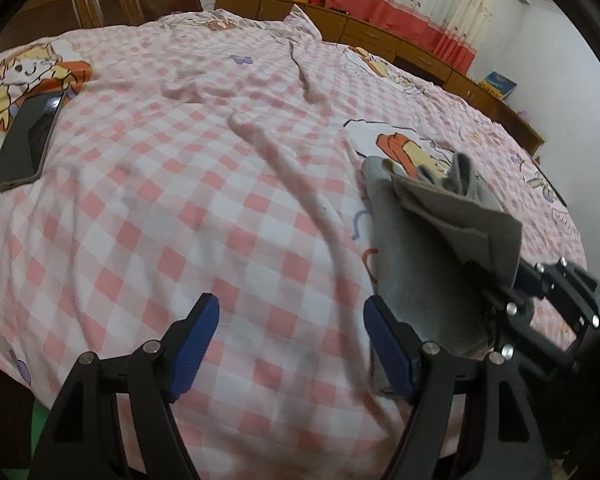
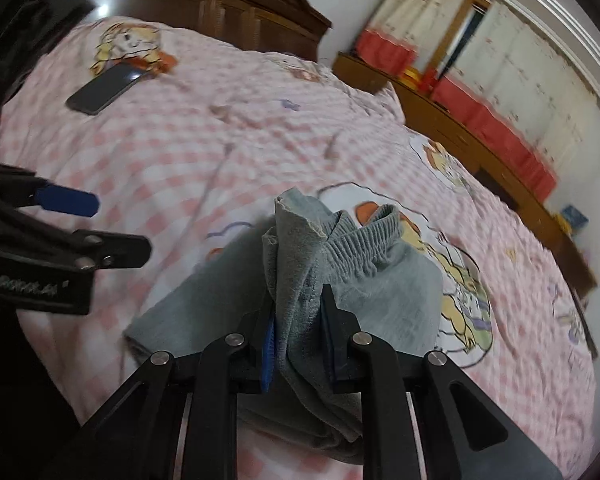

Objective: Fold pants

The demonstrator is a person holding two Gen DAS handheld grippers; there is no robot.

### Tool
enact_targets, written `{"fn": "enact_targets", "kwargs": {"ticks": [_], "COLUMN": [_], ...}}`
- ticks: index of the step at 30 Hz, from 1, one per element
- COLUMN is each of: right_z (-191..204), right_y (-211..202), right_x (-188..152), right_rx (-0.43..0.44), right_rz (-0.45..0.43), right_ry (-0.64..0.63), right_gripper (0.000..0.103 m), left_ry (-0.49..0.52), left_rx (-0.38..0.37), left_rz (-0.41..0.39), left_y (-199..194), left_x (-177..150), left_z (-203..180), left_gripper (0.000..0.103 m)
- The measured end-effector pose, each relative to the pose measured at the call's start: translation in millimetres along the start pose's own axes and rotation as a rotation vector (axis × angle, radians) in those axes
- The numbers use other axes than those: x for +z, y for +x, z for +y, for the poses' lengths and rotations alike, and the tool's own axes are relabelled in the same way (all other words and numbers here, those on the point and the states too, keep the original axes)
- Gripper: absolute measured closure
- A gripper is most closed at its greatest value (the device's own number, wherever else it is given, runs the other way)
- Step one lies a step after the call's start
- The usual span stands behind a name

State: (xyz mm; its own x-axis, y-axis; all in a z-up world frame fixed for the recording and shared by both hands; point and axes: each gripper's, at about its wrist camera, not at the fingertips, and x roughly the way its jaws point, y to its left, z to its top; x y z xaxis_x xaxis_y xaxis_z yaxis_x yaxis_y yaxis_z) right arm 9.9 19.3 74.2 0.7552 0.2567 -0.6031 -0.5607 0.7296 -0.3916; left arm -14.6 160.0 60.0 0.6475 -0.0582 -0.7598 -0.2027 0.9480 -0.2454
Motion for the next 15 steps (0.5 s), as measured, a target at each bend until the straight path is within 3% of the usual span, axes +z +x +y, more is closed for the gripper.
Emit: {"fn": "enact_targets", "kwargs": {"ticks": [4, 6, 9, 10, 15], "right_z": [10, 14, 13, 11, -7], "right_y": [5, 16, 11, 8, -18], "right_x": [5, 3, -2, -3, -3], "right_rx": [0.039, 0.099, 0.178, 0.203, 0.311], "right_rz": [0.007, 0.049, 0.03, 0.019, -0.03], "right_ry": [-0.034, -0.024, 0.048, 0.071, 0.174], "right_gripper": [0.083, 0.073, 0.053, 0.051, 0.051], "left_ry": [-0.035, -0.05, -0.054, -0.047, -0.013], "left_rx": [0.003, 0.001, -0.002, 0.001, -0.022], "left_rz": [0.005, 0.008, 0.004, 0.0, -0.018], "left_y": [3, 3, 1, 0, -12], "left_x": [-1, -2, -1, 0, 6], "left_z": [10, 14, 15, 15, 4], "left_gripper": [0.025, 0.025, 0.025, 0.025, 0.025]}}
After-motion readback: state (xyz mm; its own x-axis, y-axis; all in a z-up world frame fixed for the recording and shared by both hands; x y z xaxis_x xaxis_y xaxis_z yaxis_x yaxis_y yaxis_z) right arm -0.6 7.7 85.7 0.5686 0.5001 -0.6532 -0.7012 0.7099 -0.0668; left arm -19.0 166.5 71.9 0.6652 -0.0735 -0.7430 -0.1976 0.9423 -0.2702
